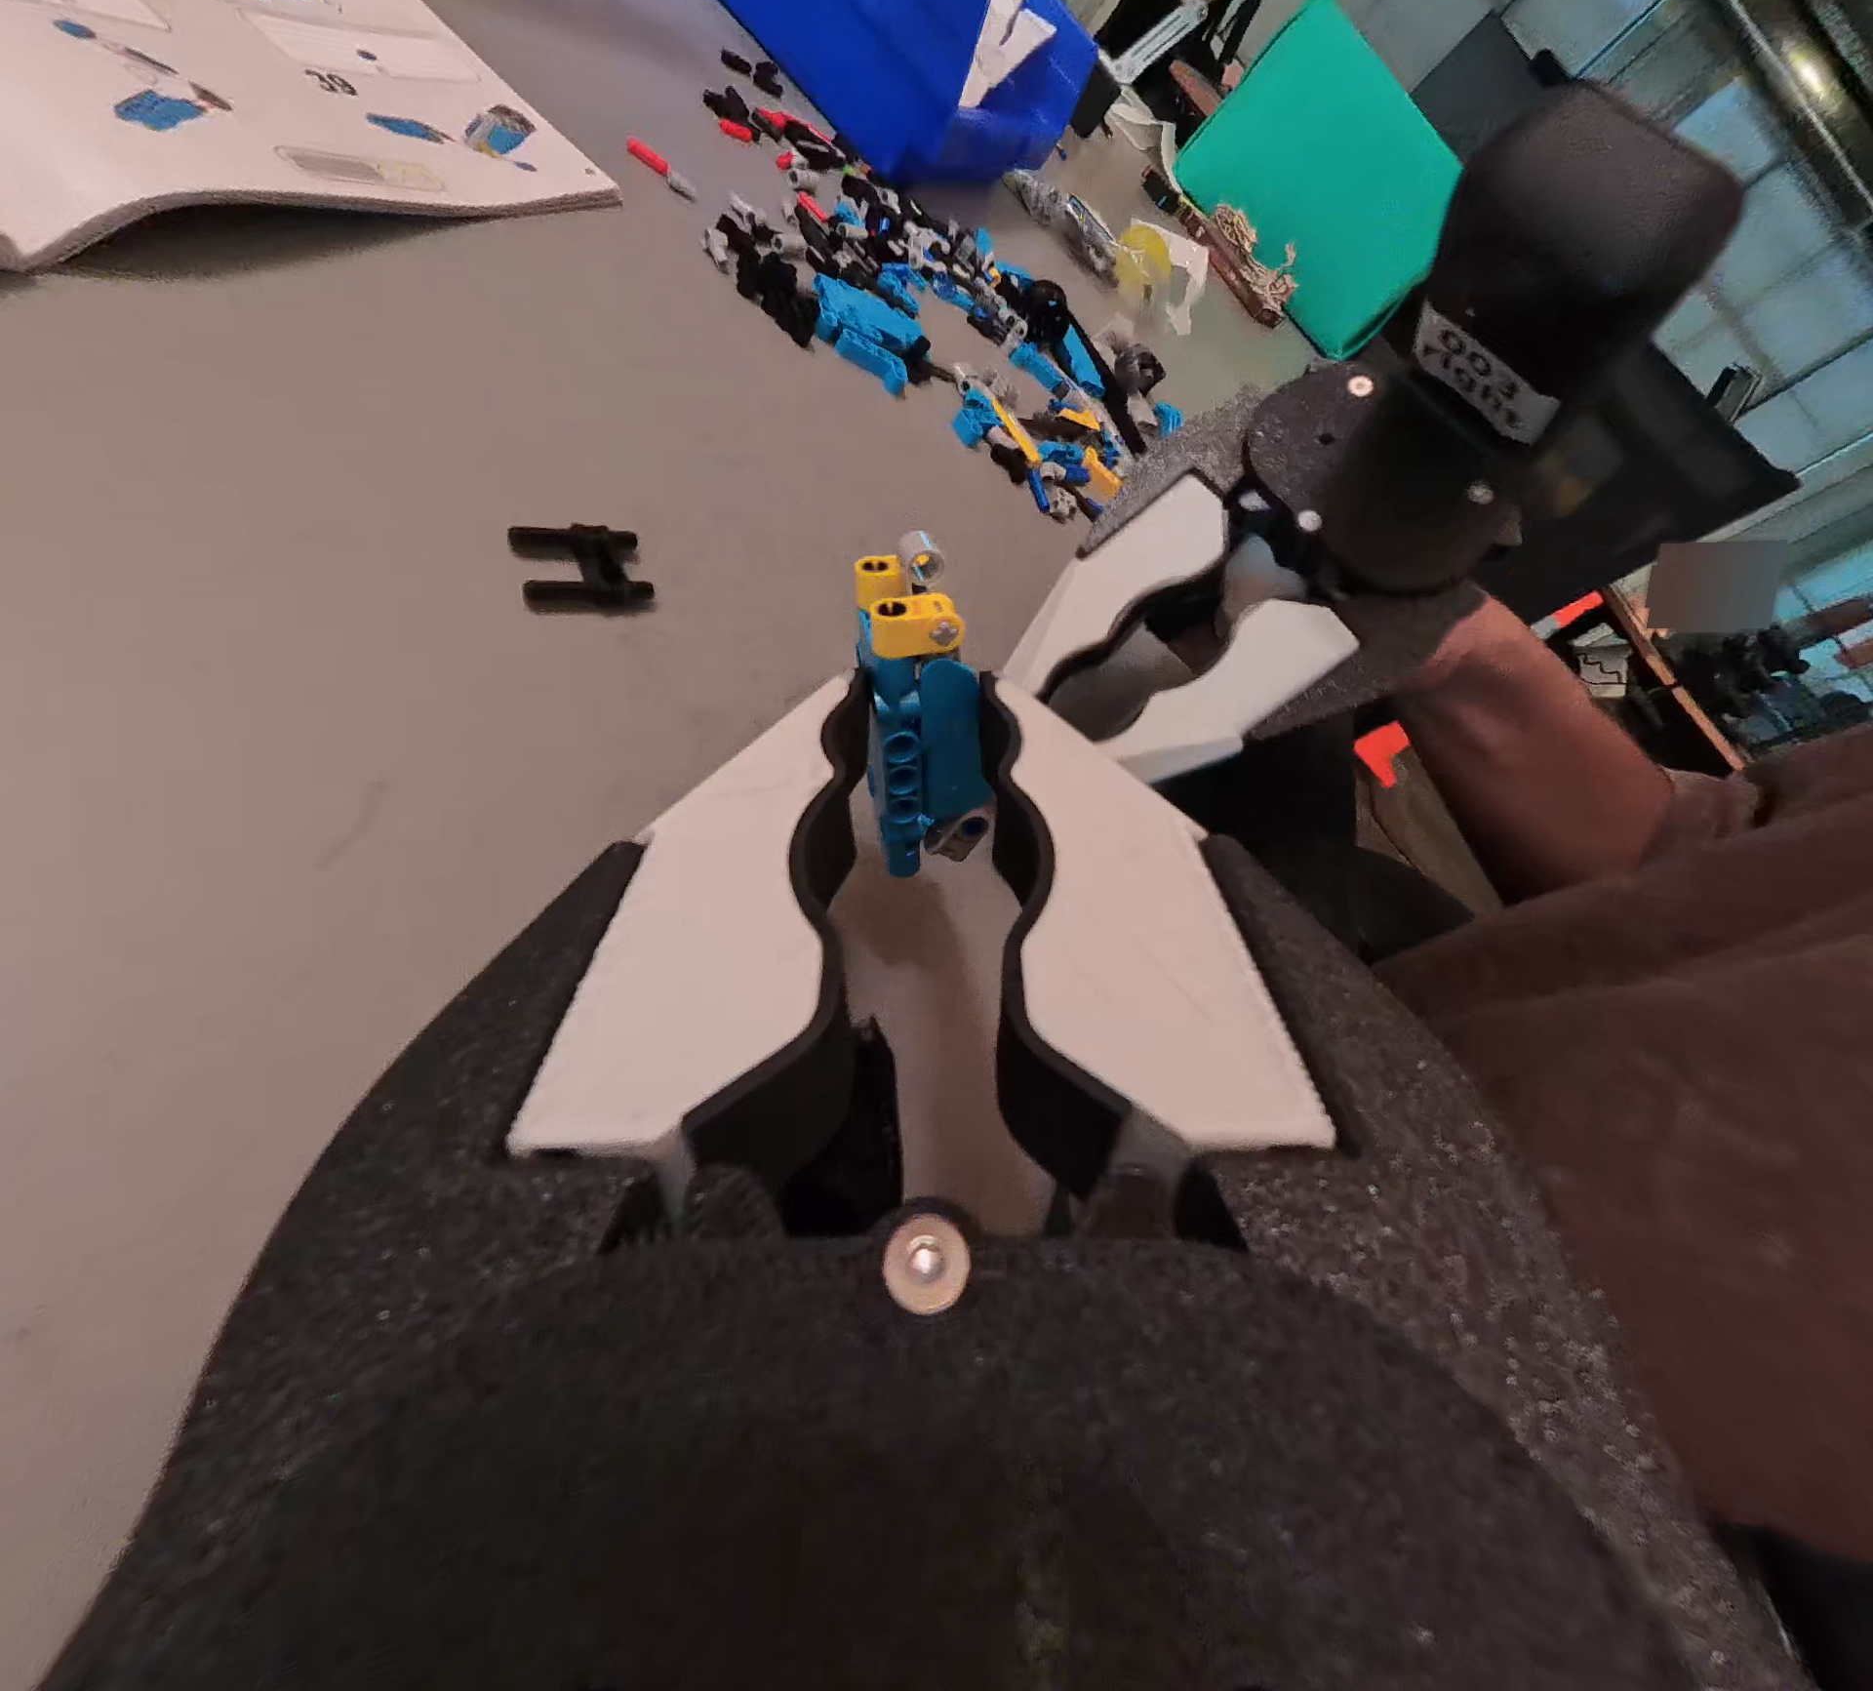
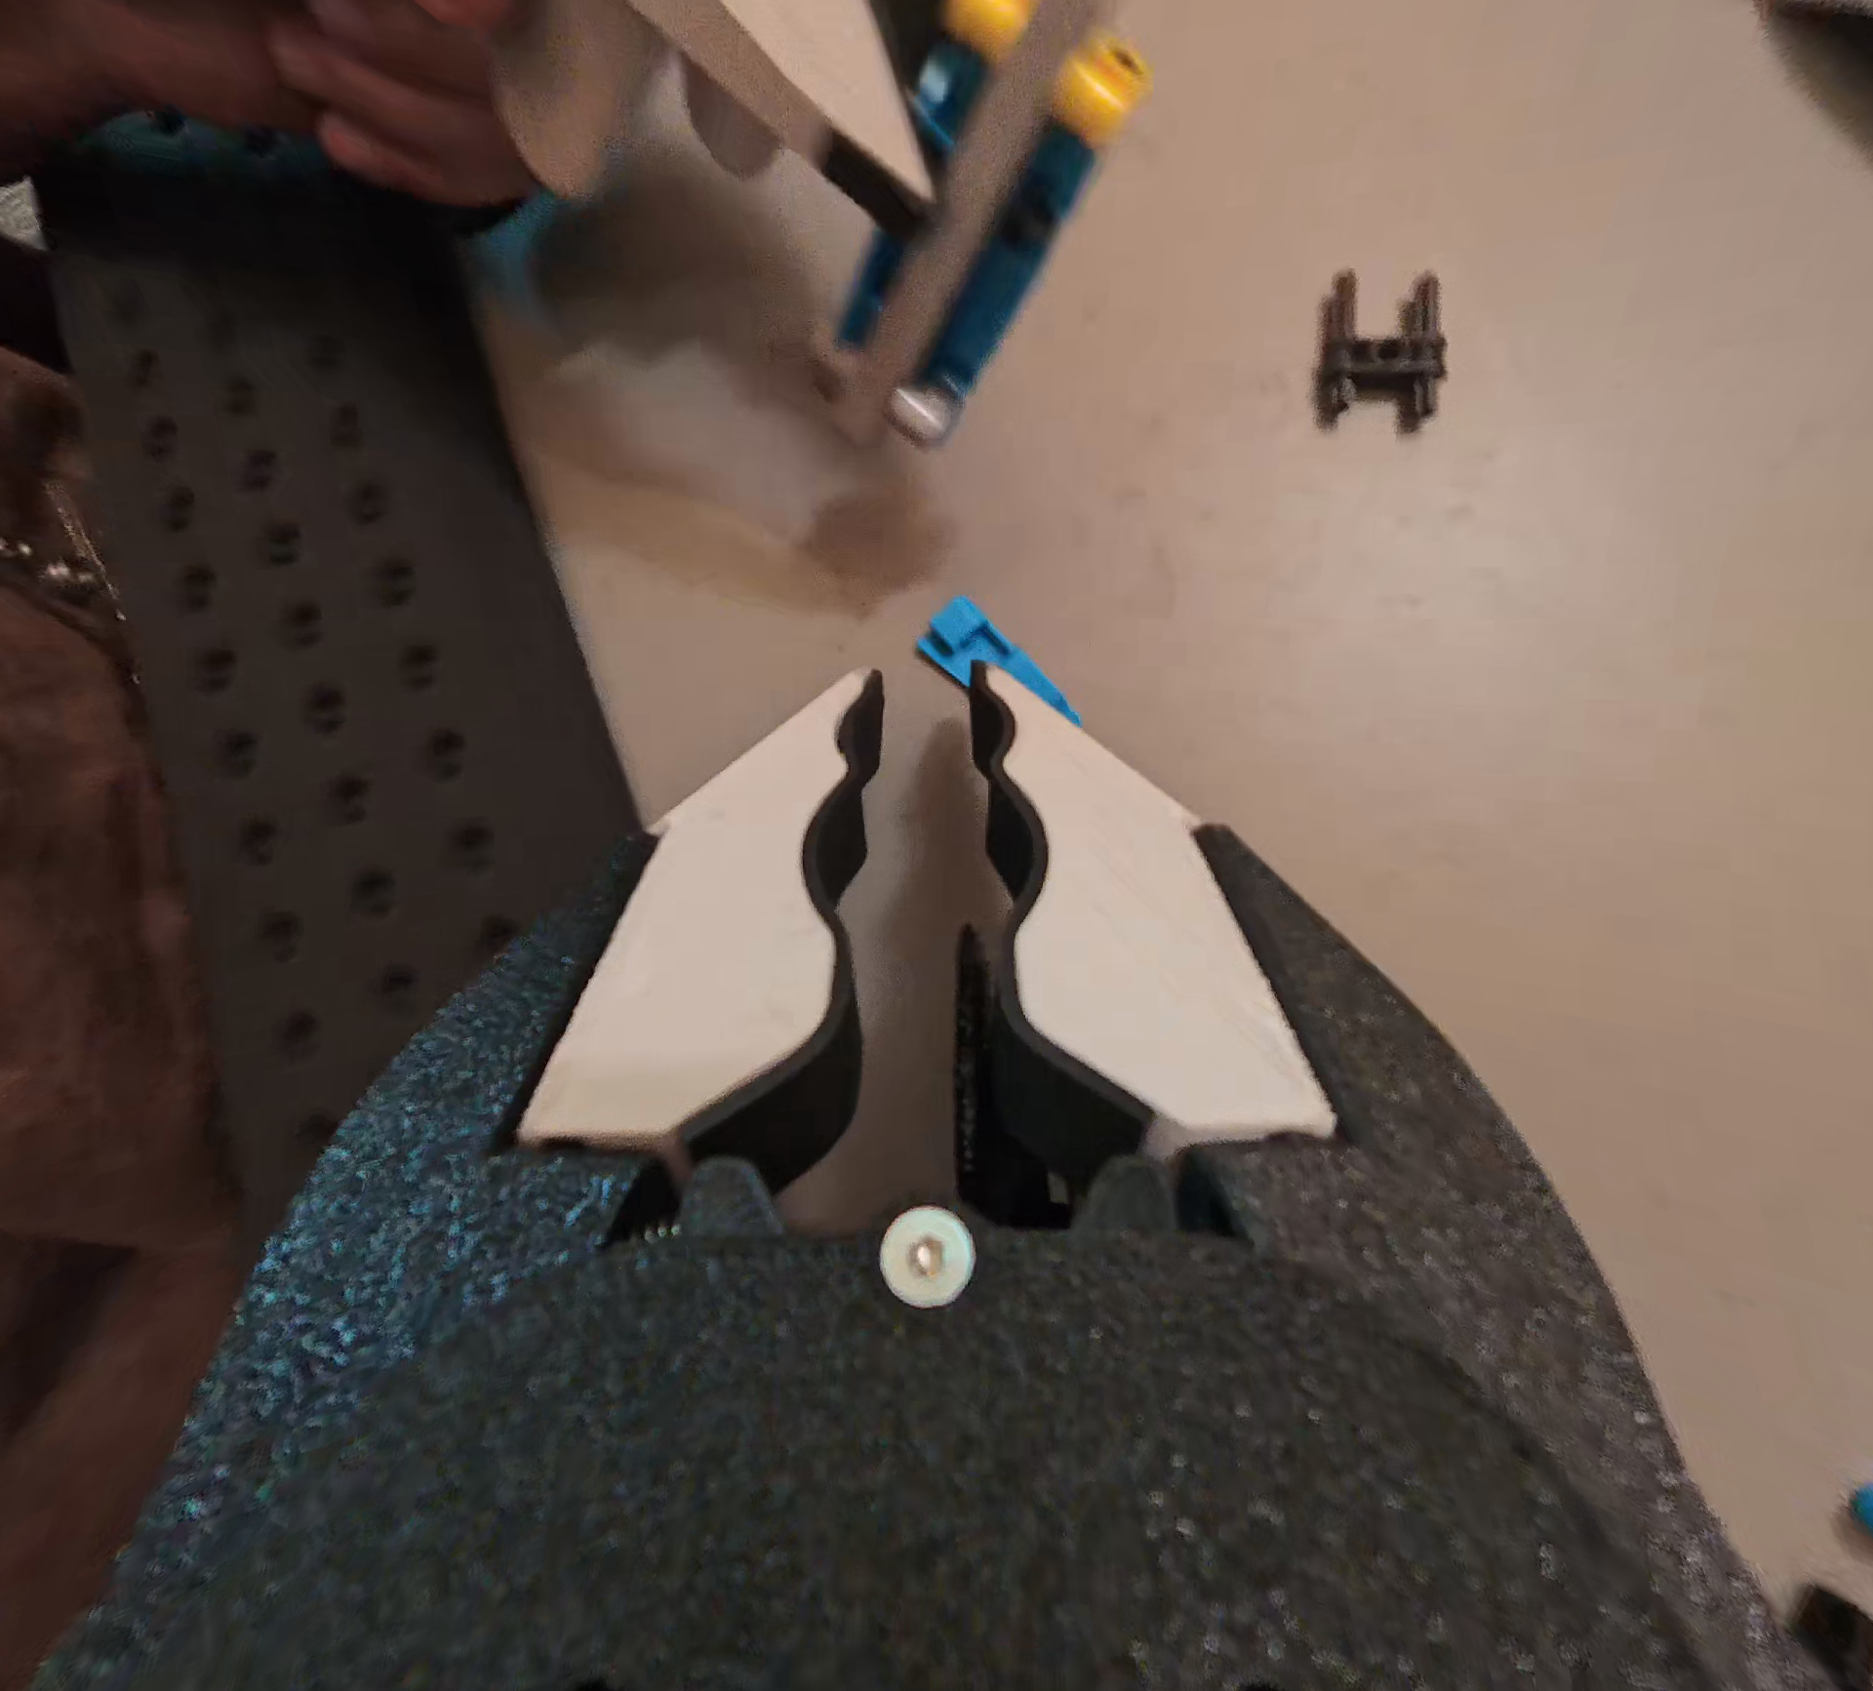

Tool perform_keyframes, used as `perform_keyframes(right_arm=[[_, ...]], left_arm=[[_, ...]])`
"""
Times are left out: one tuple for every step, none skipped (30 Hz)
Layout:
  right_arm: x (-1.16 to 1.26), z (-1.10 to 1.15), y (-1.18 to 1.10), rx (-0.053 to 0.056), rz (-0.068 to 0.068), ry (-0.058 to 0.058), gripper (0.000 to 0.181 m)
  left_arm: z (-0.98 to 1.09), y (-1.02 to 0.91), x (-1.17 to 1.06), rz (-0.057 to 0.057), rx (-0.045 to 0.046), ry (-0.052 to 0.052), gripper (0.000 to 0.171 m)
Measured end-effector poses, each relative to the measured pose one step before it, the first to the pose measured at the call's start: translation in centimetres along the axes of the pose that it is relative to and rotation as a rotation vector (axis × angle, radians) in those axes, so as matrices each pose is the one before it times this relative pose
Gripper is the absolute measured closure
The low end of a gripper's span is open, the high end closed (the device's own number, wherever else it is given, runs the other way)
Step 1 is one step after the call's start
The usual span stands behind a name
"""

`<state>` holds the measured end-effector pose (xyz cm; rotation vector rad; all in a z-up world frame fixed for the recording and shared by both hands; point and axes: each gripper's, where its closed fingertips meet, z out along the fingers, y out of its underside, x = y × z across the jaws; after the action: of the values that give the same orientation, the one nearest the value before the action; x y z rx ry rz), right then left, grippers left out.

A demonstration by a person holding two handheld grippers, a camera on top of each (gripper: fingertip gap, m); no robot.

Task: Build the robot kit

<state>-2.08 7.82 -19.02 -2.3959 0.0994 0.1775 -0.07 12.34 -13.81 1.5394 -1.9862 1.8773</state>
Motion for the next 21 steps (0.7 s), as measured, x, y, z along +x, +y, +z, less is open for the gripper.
perform_keyframes(right_arm=[[-0.064,0.212,-0.321,0.0038,-0.0242,0.0118,0.164],[0.012,0.312,-0.119,-0.0092,-0.0232,0.0129,0.164],[-0.007,0.417,0.111,-0.0227,-0.0189,0.0057,0.164],[0.233,0.474,0.340,-0.0360,-0.0115,0.0133,0.162],[0.145,0.369,0.081,-0.0178,-0.0118,0.0070,0.161],[-0.123,0.137,-0.230,-0.0009,-0.0180,-0.0122,0.161],[-0.014,0.199,-0.086,-0.0156,-0.0166,-0.0108,0.160],[0.096,0.143,-0.144,-0.0164,-0.0159,-0.0095,0.160],[0.179,0.160,-0.109,-0.0251,-0.0110,-0.0124,0.160],[0.190,0.262,0.185,-0.0469,-0.0049,-0.0192,0.157],[0.078,-0.017,-0.226,-0.0166,-0.0066,-0.0300,0.159],[-0.042,-0.035,0.001,-0.0289,0.0028,-0.0395,0.159],[-0.092,-0.080,0.024,-0.0296,0.0073,-0.0469,0.157],[0.007,-0.068,0.015,-0.0298,0.0000,-0.0402,0.158],[0.027,-0.076,0.003,-0.0242,-0.0016,-0.0317,0.157],[0.236,-0.216,-0.057,-0.0103,0.0100,-0.0023,0.147],[0.174,-0.477,-0.113,0.0145,0.0093,0.0106,0.145],[-0.216,-0.616,-0.189,0.0381,0.0110,0.0014,0.149],[-0.366,-0.650,-0.107,0.0420,0.0189,0.0023,0.151],[-0.055,-0.647,0.012,0.0413,0.0234,0.0324,0.153],[-0.070,-0.566,0.215,0.0380,0.0310,0.0378,0.156]], left_arm=[[0.363,-0.044,0.115,0.0017,0.00317,0.0009,0.151],[0.262,0.029,0.081,0.0002,-0.00032,0.0031,0.151],[0.119,0.046,-0.038,0.0038,0.00024,-0.0033,0.151],[0.002,0.039,-0.106,0.0093,0.00283,-0.0072,0.151],[-0.124,-0.057,-0.056,0.0137,0.00906,-0.0049,0.151],[-0.207,-0.199,0.058,0.0143,0.01630,0.0017,0.151],[-0.273,-0.327,0.151,0.0122,0.02298,0.0074,0.151],[-0.289,-0.444,0.172,0.0097,0.02883,0.0089,0.151],[-0.288,-0.465,0.133,0.0063,0.02924,0.0096,0.151],[-0.252,-0.417,0.100,0.0033,0.02669,0.0094,0.151],[-0.207,-0.315,-0.005,0.0027,0.02046,0.0060,0.151],[-0.144,-0.120,-0.092,0.0039,0.00803,-0.0001,0.151],[-0.076,0.067,-0.155,0.0039,-0.00479,-0.0057,0.151],[-0.034,0.175,-0.221,0.0032,-0.00888,-0.0111,0.151],[-0.003,0.205,-0.210,0.0016,-0.01000,-0.0123,0.151],[0.054,0.263,-0.143,-0.0004,-0.01413,-0.0094,0.151],[0.108,0.331,-0.038,0.0002,-0.01954,-0.0033,0.151],[0.176,0.428,0.059,0.0007,-0.02910,0.0021,0.151],[0.221,0.438,0.029,0.0033,-0.03059,-0.0018,0.151],[0.230,0.317,-0.094,0.0009,-0.02538,-0.0097,0.151],[0.241,0.286,-0.192,-0.0095,-0.02537,-0.0106,0.151]])
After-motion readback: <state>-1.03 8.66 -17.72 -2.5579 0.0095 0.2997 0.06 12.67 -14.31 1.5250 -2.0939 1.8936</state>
